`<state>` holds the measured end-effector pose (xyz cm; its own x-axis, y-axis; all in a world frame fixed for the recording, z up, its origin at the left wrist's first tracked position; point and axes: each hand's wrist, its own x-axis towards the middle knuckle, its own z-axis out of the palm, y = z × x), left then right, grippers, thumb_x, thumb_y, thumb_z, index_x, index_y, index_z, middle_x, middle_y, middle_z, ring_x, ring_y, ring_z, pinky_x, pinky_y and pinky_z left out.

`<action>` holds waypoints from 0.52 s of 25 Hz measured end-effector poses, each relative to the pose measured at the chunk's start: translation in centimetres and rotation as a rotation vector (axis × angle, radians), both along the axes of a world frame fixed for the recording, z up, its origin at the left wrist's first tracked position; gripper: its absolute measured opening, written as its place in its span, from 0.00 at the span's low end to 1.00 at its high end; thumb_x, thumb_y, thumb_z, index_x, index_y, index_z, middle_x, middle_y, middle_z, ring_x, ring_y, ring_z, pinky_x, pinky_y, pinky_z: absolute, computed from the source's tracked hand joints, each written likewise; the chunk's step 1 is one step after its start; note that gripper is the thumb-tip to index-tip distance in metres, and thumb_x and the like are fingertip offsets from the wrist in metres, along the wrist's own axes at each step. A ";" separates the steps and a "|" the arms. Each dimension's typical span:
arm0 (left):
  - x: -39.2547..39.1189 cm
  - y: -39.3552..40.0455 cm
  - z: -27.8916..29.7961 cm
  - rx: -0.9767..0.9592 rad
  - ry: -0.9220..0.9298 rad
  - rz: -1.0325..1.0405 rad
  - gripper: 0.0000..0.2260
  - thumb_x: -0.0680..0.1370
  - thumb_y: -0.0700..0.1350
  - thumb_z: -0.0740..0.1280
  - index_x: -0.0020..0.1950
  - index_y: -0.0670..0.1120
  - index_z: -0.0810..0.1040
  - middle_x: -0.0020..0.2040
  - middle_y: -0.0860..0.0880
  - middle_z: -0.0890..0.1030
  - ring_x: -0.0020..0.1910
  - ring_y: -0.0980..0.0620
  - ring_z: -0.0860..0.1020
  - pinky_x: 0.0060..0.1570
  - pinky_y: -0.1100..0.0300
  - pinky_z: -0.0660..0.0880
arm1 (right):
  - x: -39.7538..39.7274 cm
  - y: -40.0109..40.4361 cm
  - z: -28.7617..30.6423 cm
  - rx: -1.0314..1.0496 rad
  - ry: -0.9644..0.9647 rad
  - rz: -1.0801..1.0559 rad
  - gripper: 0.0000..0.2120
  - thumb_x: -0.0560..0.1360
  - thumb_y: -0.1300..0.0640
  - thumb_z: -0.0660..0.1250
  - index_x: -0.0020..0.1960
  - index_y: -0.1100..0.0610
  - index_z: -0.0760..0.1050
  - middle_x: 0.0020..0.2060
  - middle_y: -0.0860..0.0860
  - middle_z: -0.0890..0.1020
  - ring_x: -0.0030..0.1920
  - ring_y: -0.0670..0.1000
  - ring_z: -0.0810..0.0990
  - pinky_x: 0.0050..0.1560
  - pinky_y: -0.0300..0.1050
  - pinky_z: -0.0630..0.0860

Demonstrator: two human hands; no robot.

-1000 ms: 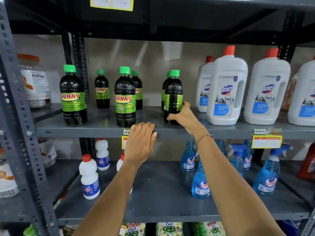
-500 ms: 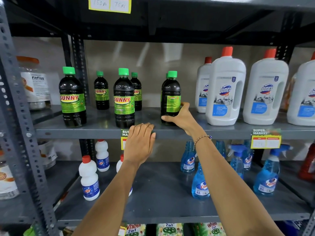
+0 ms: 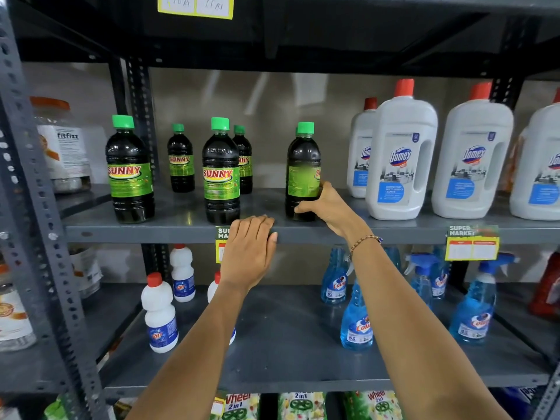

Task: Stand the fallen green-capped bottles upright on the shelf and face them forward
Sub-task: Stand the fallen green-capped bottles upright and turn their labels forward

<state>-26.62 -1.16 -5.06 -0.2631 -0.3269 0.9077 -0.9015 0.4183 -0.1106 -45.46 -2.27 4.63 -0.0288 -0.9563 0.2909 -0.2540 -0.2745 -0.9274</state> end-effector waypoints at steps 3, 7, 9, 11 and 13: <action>0.0 -0.1 0.1 -0.005 0.000 -0.007 0.16 0.82 0.49 0.55 0.60 0.42 0.76 0.56 0.45 0.80 0.53 0.44 0.77 0.58 0.52 0.65 | 0.3 0.2 -0.2 -0.048 0.037 -0.029 0.43 0.61 0.56 0.81 0.67 0.57 0.58 0.57 0.49 0.75 0.57 0.48 0.75 0.57 0.43 0.73; 0.0 -0.1 0.1 0.008 0.007 -0.008 0.15 0.81 0.49 0.55 0.60 0.43 0.76 0.56 0.45 0.80 0.53 0.45 0.77 0.58 0.52 0.65 | 0.1 0.0 0.1 -0.026 -0.014 0.027 0.39 0.64 0.63 0.77 0.68 0.59 0.59 0.52 0.47 0.76 0.57 0.50 0.76 0.47 0.37 0.72; 0.0 0.0 0.0 0.015 0.010 -0.011 0.15 0.81 0.49 0.55 0.60 0.43 0.76 0.56 0.45 0.80 0.53 0.45 0.77 0.58 0.53 0.66 | -0.2 0.0 0.0 -0.011 -0.027 0.047 0.38 0.64 0.67 0.76 0.67 0.60 0.60 0.53 0.50 0.77 0.59 0.53 0.76 0.50 0.38 0.73; -0.1 0.0 0.0 0.018 0.007 -0.013 0.15 0.81 0.49 0.55 0.60 0.43 0.76 0.56 0.45 0.80 0.53 0.45 0.77 0.58 0.53 0.65 | -0.1 0.2 -0.1 -0.036 -0.001 0.042 0.39 0.62 0.63 0.79 0.67 0.59 0.63 0.55 0.51 0.78 0.58 0.51 0.77 0.53 0.40 0.73; 0.0 0.1 0.1 0.024 0.002 -0.022 0.15 0.81 0.49 0.55 0.60 0.42 0.76 0.56 0.45 0.80 0.53 0.45 0.77 0.58 0.53 0.65 | 0.1 0.5 -0.2 -0.078 0.060 0.023 0.38 0.61 0.57 0.81 0.64 0.57 0.66 0.54 0.50 0.79 0.55 0.48 0.78 0.49 0.37 0.74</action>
